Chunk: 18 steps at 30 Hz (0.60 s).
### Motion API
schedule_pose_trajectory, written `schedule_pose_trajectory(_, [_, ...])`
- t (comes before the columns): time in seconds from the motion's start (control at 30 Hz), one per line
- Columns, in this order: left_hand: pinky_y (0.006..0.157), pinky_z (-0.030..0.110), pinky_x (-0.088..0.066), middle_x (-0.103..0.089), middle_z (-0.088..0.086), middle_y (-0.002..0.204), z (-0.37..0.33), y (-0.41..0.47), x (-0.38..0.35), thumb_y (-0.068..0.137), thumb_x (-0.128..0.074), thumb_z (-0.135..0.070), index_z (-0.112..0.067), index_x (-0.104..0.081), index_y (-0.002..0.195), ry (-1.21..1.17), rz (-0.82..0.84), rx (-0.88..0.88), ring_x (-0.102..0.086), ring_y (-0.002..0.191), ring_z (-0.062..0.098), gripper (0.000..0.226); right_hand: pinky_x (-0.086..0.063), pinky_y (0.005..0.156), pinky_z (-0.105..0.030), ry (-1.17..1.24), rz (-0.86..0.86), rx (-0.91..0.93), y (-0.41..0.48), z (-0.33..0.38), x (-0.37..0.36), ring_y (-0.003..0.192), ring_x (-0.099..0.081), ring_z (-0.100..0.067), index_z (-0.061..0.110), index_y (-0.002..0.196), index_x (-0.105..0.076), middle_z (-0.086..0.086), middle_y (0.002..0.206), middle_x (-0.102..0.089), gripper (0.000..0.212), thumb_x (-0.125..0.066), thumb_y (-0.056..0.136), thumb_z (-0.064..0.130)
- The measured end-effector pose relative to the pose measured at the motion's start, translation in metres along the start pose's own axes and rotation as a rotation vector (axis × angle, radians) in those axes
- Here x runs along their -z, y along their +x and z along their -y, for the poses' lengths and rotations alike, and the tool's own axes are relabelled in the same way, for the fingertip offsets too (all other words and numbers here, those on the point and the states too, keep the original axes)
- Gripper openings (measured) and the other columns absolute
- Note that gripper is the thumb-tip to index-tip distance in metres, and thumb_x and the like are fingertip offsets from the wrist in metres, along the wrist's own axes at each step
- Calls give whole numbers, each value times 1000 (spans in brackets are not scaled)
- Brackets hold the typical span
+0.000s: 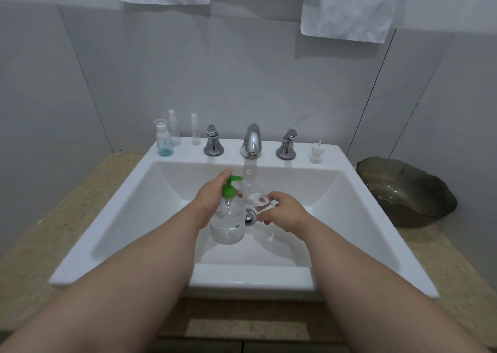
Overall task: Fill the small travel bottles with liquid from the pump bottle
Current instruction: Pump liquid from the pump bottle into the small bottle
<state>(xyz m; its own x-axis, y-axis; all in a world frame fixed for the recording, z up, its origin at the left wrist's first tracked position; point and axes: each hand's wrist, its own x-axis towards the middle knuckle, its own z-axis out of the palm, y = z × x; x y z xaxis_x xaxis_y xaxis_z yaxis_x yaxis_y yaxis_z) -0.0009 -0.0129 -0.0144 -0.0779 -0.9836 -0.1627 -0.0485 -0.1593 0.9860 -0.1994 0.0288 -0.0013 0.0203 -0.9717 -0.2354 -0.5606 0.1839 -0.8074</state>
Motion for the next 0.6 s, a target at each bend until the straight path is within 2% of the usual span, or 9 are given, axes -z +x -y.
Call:
schedule_pose_trajectory(0.17, [85, 32, -42, -78, 1, 84, -2, 0, -1, 103, -45, -55, -22, -72, 97, 6, -23, 15, -60, 81, 15, 43, -32, 42, -14, -9, 10, -4, 1, 0, 0, 42, -47, 3, 20, 109, -64, 2, 74, -69, 31, -76, 80, 20])
schedule_pose_trajectory(0.27, [80, 29, -42, -77, -2, 78, -3, 1, -2, 104, -46, -52, -18, -71, 97, 0, -33, 32, -60, 79, 14, 43, -32, 46, -17, -16, 9, -3, 1, -1, 0, 49, -50, 0, 21, 108, -65, 2, 73, -69, 30, -76, 79, 21])
schedule_pose_trajectory(0.37, [83, 28, -42, -77, -3, 77, -3, 1, -2, 105, -45, -51, -18, -71, 99, 6, -26, 44, -60, 84, 15, 42, -32, 45, -16, -11, 9, -1, 1, -2, 0, 42, -48, 3, 21, 108, -65, 2, 73, -69, 31, -77, 79, 21])
schedule_pose_trajectory(0.47, [92, 33, -41, -77, -3, 77, -4, 0, -1, 105, -46, -51, -17, -72, 93, 14, -23, 47, -59, 86, 17, 44, -32, 46, -17, -11, 10, -2, 1, -1, 0, 44, -49, 2, 20, 107, -65, 1, 73, -69, 31, -77, 79, 20])
schedule_pose_trajectory(0.6, [90, 33, -41, -76, -3, 75, -5, 0, -1, 105, -46, -49, -18, -69, 95, 11, -18, 55, -59, 86, 16, 40, -31, 40, -13, 1, 7, 7, 1, -1, 0, 37, -46, 4, 18, 106, -66, 1, 73, -68, 29, -77, 79, 18])
